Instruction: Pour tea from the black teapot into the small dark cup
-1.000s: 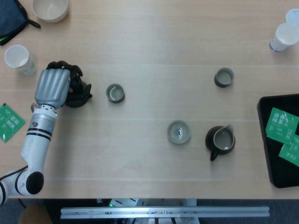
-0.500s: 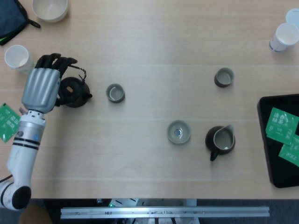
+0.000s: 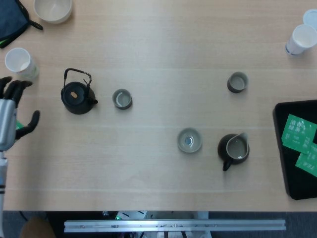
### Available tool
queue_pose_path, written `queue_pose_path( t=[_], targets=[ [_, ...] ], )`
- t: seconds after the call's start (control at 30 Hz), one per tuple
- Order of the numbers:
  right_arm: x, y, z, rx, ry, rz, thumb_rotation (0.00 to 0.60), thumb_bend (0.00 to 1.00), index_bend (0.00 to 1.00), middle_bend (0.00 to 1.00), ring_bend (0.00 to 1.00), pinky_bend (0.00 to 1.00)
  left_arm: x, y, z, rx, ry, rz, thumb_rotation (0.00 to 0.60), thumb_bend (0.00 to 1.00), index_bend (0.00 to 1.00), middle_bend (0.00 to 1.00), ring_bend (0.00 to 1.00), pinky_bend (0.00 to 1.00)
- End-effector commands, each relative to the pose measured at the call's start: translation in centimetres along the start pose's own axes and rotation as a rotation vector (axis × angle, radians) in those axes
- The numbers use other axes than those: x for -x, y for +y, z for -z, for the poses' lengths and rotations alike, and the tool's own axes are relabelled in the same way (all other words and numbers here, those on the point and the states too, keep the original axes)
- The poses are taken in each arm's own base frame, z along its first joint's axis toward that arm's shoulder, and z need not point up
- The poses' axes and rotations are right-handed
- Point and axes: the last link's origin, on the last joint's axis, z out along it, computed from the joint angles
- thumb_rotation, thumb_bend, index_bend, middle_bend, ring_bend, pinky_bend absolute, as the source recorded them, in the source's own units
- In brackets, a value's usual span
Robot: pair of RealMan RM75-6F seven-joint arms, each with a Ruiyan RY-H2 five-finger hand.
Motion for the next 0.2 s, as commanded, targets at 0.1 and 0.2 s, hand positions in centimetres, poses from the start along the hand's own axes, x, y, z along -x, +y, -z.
queue_pose_path(
  t=[0.1,0.2],
  targets=[
    [0.0,-0.1,-0.1,-0.007,-0.003,0.0,0.6,0.15,0.33,0.33,0.22,0.23,-0.8,-1.5,2.3,-0.077,-0.022,-0.022,0.51,0.31,0.24,0.29,0.16,0.16],
    [0.1,-0.2,-0.1,-0.012,-0.006,-0.001,0.6,0.15,0.33,0.33,0.22,0.23,-0.9,-1.7,3.0,-0.097,-0.018,0.0,0.508,0.31,0.24,0.29,0.16,0.16]
  ],
)
